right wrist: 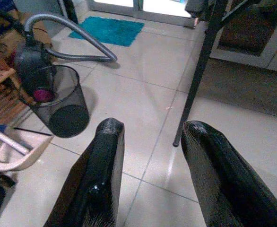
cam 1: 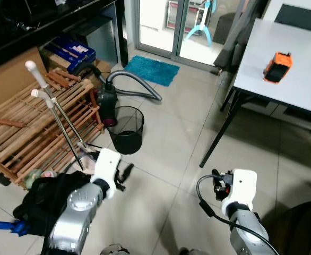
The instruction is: Move the pillow to the sofa from floor
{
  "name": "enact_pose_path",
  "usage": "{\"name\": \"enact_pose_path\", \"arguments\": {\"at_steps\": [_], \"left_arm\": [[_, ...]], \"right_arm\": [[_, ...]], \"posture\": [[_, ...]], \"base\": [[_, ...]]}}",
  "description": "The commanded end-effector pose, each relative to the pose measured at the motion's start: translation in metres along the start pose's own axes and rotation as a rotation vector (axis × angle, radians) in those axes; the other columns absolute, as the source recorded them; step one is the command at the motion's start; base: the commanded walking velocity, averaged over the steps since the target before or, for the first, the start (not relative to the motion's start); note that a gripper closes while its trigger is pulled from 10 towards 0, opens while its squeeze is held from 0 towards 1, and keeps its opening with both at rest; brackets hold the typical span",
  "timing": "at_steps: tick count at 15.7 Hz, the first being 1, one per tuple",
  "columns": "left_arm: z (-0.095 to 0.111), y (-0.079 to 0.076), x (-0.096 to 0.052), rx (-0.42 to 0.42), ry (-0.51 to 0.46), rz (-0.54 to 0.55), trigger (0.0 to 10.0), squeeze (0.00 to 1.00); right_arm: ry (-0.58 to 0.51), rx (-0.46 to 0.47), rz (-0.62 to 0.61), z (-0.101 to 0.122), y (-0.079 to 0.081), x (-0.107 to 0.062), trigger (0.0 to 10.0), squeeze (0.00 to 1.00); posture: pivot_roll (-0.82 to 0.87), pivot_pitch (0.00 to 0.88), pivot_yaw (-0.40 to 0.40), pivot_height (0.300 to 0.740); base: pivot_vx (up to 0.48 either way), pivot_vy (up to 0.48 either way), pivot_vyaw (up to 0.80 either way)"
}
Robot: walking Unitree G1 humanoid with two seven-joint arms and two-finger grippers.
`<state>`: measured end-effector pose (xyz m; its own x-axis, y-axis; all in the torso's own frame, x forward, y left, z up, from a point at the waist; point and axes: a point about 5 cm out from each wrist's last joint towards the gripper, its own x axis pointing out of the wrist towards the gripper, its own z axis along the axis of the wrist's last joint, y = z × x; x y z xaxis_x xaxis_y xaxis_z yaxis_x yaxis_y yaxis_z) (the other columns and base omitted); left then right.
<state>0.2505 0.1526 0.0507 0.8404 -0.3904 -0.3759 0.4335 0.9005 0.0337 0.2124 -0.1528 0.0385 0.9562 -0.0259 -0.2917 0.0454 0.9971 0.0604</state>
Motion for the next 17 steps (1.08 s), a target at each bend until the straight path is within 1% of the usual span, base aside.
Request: {"name": "enact_pose_path", "arguments": {"at_steps": [1,3,4,5,6,7,8,10,11,12,13,14,15,17], "left_arm": [[0.005,-0.008,0.0,0.017,-0.015,-0.03,10.0,0.0],[0.005,-0.003,-0.005,-0.052,-0.031,0.05,10.0,0.0],[0.007,-0.008,-0.01,-0.029,-0.032,0.047,10.0,0.0],[0.007,-0.009,-0.012,-0.013,-0.028,0.055,10.0,0.0],[0.006,-0.007,-0.022,0.0,-0.027,0.093,10.0,0.0],[0.006,-0.003,-0.029,0.009,-0.024,0.121,10.0,0.0],[0.006,-0.002,-0.035,-0.002,-0.023,0.147,10.0,0.0],[0.001,0.001,-0.038,0.006,-0.012,0.169,10.0,0.0],[-0.002,0.006,-0.027,0.02,-0.006,0.181,10.0,0.0],[-0.002,0.01,-0.02,0.013,-0.001,0.188,10.0,0.0],[0.006,0.012,-0.014,0.01,-0.008,0.178,10.0,0.0],[0.011,0.009,-0.01,0.016,-0.015,0.15,10.0,0.0],[0.012,0.007,-0.009,0.021,-0.018,0.149,10.0,0.0],[0.011,0.003,-0.011,0.02,-0.018,0.144,10.0,0.0]], "right_arm": [[0.04,0.001,-0.02,-0.008,-0.01,-0.003,10.0,0.0],[0.051,0.004,-0.037,-0.011,-0.012,-0.005,10.0,0.0],[0.052,0.004,-0.034,-0.012,-0.011,-0.004,10.0,0.0],[0.053,-0.003,-0.025,-0.011,-0.01,0.001,10.0,0.0],[0.044,-0.022,0.018,-0.007,-0.005,0.017,10.0,0.0],[0.035,-0.016,0.033,-0.001,-0.001,0.03,10.0,0.0],[0.027,-0.017,0.037,0.003,0.001,0.041,10.0,0.0],[0.017,-0.011,0.043,0.008,0.005,0.052,10.0,0.0],[0.012,-0.006,0.046,0.008,0.007,0.052,10.0,0.0],[0.013,-0.008,0.049,0.006,0.008,0.05,10.0,0.0],[0.02,-0.006,0.029,0.001,0.006,0.045,10.0,0.0],[0.02,0.003,-0.006,-0.003,0.002,0.038,10.0,0.0],[0.029,0.02,-0.029,-0.008,-0.002,0.03,10.0,0.0],[0.045,0.014,-0.018,-0.012,-0.004,0.023,10.0,0.0]], "posture": [[0.06,0.071,-0.046,0.74],[0.05,0.07,-0.043,0.74],[0.06,0.07,-0.05,0.74],[0.06,0.071,-0.053,0.74],[0.09,0.072,-0.079,0.74],[0.11,0.072,-0.091,0.74],[0.13,0.073,-0.1,0.74],[0.15,0.07,-0.104,0.74],[0.15,0.067,-0.096,0.74],[0.14,0.065,-0.082,0.74],[0.11,0.06,-0.05,0.74],[0.1,0.059,-0.035,0.74],[0.09,0.066,-0.04,0.74],[0.1,0.079,-0.063,0.74]], "base": [[0.0,0.0,-0.8],[0.0,0.0,-0.8],[0.0,0.0,-0.8],[0.0,0.0,-0.8],[0.0,0.0,-0.8],[0.0,0.0,-0.8],[0.0,0.0,-0.8],[0.0,0.0,-0.8],[0.0,0.0,-0.8],[0.0,0.0,-0.8],[0.0,0.0,-0.8],[0.0,0.0,-0.8],[0.0,0.0,-0.8],[0.0,0.0,-0.8]]}}
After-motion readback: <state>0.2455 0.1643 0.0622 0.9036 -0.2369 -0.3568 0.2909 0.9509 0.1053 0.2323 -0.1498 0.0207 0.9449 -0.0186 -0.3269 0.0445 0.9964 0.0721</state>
